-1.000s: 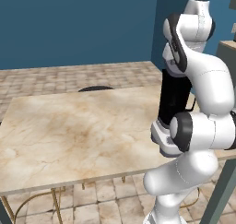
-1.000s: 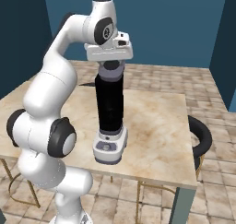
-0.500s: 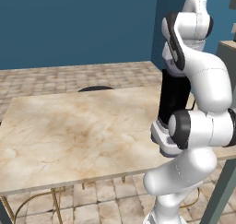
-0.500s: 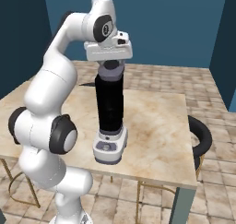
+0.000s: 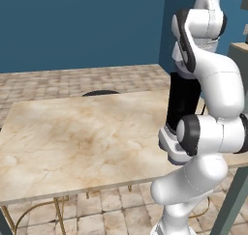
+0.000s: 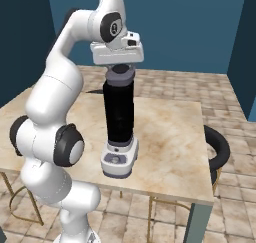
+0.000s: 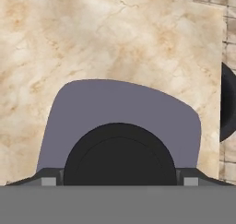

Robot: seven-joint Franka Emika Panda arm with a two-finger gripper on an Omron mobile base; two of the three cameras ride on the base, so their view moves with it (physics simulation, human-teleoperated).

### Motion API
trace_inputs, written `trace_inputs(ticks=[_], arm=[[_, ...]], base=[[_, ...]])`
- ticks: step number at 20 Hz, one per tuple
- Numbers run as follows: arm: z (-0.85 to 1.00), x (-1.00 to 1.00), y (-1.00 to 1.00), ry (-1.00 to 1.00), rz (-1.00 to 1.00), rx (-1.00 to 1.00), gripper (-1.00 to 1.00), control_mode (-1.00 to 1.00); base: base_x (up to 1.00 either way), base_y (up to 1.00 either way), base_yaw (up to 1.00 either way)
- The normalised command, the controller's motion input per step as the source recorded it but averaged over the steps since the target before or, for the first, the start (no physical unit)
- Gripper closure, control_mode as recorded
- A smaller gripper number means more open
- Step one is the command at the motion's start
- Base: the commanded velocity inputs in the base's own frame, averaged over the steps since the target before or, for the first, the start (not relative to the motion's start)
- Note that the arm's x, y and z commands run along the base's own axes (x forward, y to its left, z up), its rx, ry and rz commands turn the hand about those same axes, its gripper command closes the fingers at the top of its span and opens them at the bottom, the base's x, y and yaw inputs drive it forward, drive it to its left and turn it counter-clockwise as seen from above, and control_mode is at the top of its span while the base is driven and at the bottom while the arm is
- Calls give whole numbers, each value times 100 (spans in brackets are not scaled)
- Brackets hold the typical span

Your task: Close the lid blender by securely placing the lid on top.

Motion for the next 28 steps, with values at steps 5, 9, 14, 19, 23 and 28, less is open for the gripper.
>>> trace_inputs(ticks=[5,9,14,19,23,28], arm=[[-6,-27,0,0,0,2,100,-100],[-13,-8,0,0,0,1,100,-100],[-17,-3,0,0,0,3,100,-100],[-13,0,0,0,0,4,100,-100],[-2,0,0,0,2,3,100,-100],[0,8,4,-2,4,3,100,-100]], base=[[0,0,0],[0,0,0],[0,0,0],[0,0,0],[0,0,0],[0,0,0]])
